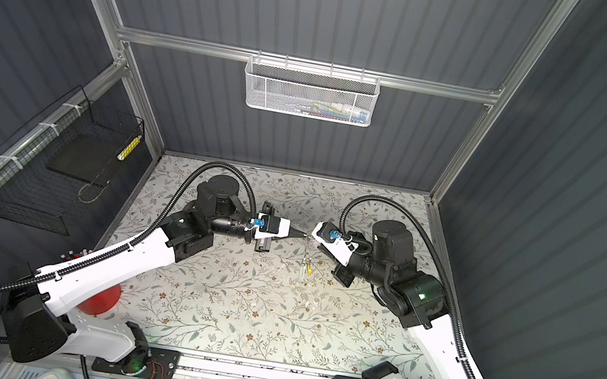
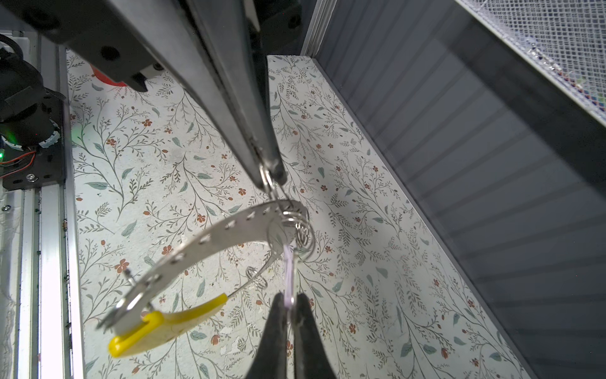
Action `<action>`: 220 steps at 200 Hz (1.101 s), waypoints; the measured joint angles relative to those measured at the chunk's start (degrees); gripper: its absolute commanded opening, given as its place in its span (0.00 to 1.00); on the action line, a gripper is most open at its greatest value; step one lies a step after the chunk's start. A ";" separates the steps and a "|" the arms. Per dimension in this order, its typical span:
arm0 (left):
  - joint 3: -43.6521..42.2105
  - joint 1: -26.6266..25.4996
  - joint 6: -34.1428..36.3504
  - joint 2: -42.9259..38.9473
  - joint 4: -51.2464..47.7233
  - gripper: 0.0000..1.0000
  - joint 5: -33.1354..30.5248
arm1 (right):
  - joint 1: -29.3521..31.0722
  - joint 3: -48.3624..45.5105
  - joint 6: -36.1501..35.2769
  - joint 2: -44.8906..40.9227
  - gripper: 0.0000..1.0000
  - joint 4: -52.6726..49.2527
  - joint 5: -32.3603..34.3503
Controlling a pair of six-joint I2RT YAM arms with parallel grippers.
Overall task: Put the keys on the keyring
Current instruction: 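Open the right gripper and draw it back from the hoop, then bring the open right gripper back toward the hoop held by the left gripper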
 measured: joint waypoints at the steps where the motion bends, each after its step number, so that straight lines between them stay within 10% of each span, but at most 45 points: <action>1: -0.02 0.00 -0.07 0.00 0.07 0.00 0.04 | 0.00 0.00 0.00 0.00 0.00 0.02 0.00; 70: -2.05 1.70 -10.88 1.81 13.49 0.00 3.93 | -0.07 -0.09 1.64 -0.52 0.00 3.41 -0.90; 107: -1.86 2.34 -15.85 4.87 19.98 0.00 5.05 | -0.72 -3.13 3.50 -3.10 0.38 4.98 -0.42; 220: 1.31 2.69 -22.32 8.50 24.83 0.00 11.30 | -8.52 -2.51 7.82 -4.37 0.25 17.09 -11.82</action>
